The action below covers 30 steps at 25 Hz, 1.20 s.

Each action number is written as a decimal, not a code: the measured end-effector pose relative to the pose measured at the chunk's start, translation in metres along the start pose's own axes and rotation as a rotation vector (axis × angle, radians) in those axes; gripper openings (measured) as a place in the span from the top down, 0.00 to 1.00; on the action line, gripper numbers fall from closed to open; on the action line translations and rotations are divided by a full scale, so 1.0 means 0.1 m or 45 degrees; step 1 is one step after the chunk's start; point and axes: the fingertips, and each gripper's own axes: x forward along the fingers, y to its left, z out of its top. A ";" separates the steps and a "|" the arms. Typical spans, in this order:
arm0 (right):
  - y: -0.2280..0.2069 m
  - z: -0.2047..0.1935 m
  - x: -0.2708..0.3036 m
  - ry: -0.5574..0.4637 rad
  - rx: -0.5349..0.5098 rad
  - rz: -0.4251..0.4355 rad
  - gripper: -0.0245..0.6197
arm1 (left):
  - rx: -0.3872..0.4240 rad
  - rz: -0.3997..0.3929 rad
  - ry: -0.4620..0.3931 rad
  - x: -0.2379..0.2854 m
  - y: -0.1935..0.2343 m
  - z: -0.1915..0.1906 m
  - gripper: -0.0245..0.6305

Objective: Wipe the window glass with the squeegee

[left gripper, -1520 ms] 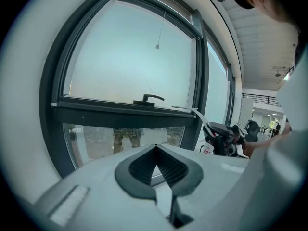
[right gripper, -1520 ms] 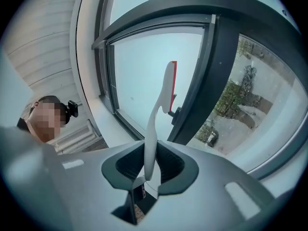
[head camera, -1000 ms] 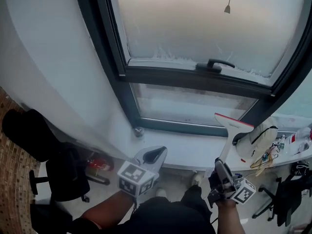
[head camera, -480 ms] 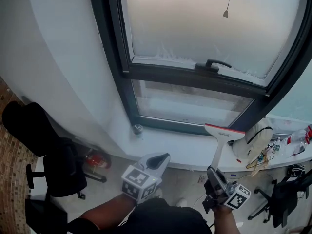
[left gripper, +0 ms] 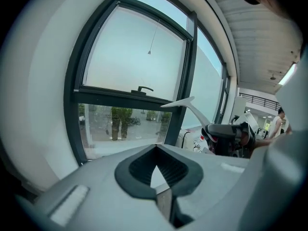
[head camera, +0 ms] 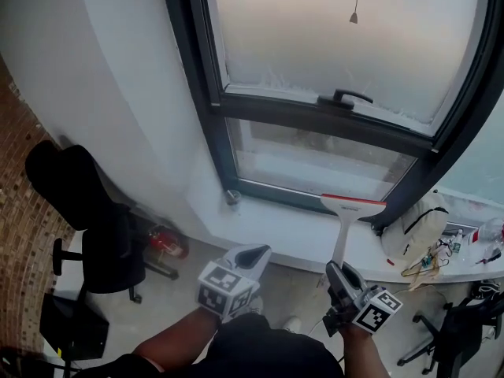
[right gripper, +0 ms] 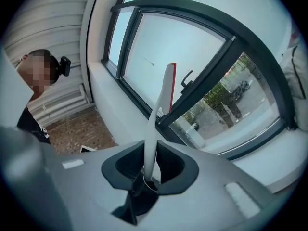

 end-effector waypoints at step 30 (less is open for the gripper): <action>0.08 -0.19 -0.02 -0.046 -0.092 -0.127 0.82 | 0.080 -0.080 0.013 -0.17 0.16 -0.06 0.96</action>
